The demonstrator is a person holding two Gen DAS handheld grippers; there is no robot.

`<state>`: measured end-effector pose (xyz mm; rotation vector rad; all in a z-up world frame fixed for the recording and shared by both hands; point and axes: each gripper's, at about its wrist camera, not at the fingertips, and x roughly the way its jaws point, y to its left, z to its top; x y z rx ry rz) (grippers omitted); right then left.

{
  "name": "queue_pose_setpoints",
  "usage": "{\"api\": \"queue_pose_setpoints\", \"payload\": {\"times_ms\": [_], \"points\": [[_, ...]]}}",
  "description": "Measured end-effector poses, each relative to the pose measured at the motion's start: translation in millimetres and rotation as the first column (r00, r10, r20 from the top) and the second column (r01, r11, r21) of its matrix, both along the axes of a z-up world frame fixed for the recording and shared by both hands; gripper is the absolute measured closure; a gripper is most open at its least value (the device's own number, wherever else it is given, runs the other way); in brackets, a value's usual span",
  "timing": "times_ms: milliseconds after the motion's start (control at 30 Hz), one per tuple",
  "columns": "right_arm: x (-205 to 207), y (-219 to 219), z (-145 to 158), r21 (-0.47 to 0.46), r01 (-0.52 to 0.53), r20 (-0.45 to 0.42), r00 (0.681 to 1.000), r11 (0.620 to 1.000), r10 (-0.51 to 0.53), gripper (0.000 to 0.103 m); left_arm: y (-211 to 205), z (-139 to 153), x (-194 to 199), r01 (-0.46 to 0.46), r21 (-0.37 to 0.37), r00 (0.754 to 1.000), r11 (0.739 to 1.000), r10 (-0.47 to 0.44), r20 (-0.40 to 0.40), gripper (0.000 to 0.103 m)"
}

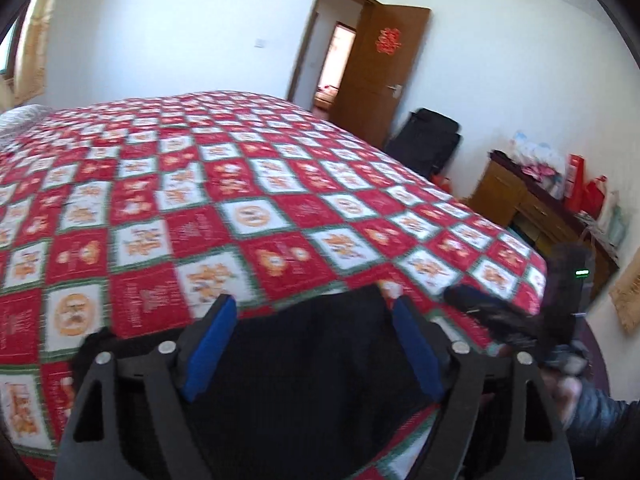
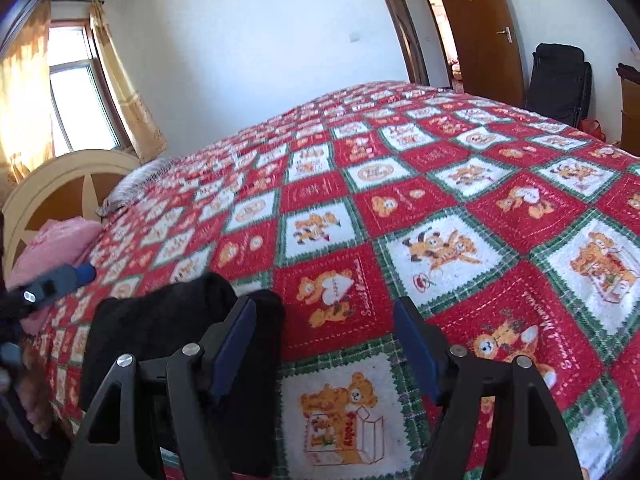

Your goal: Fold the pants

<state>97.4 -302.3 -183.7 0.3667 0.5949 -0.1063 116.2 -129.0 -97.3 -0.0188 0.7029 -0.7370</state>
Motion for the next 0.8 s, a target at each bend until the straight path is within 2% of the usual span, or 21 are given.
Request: {"api": "queue_pose_setpoints", "payload": {"times_ms": [67, 133, 233, 333, 400, 467, 567, 633, 800], "points": [[-9, 12, 17, -0.002, -0.024, 0.06, 0.998, 1.0, 0.025, 0.031, 20, -9, 8, -0.08, 0.019, 0.997, 0.997, 0.08, 0.005, 0.018], [-13, 36, 30, -0.024, -0.131, 0.088, 0.987, 0.991, 0.132, 0.031, 34, -21, 16, -0.132, 0.019, 0.991, 0.991, 0.132, -0.026, 0.018], [-7, 69, 26, -0.087, -0.201, 0.016, 0.979, 0.976, 0.203, 0.031, 54, -39, 25, -0.189, 0.028, 0.979, 0.981, 0.191, -0.068, 0.018], [7, 74, 3, -0.053, -0.206, -0.091, 0.976, 0.977, 0.2, 0.031, 63, -52, 28, -0.235, 0.062, 0.969, 0.97, 0.239, -0.057, 0.017], [16, 65, -10, 0.006, -0.19, -0.147, 0.971, 0.982, 0.189, 0.038, 68, -60, 31, -0.242, 0.063, 0.967, 0.968, 0.246, -0.067, 0.015], [18, 57, -16, 0.09, -0.204, -0.159, 0.963, 0.975, 0.216, 0.058, 70, -65, 33, -0.249, 0.062, 0.964, 0.966, 0.254, -0.078, 0.015], [17, 63, -15, 0.106, -0.252, -0.149, 0.952, 0.962, 0.266, 0.078, 70, -64, 30, -0.245, 0.07, 0.966, 0.967, 0.25, -0.062, 0.015], [14, 69, -13, 0.078, -0.267, -0.146, 0.95, 0.96, 0.276, 0.091, 71, -63, 28, -0.242, 0.072, 0.968, 0.968, 0.245, -0.049, 0.012], [2, 65, -2, 0.053, -0.249, -0.118, 0.96, 0.967, 0.253, 0.094, 76, -63, 29, -0.259, 0.066, 0.964, 0.964, 0.262, -0.039, 0.009]]}}
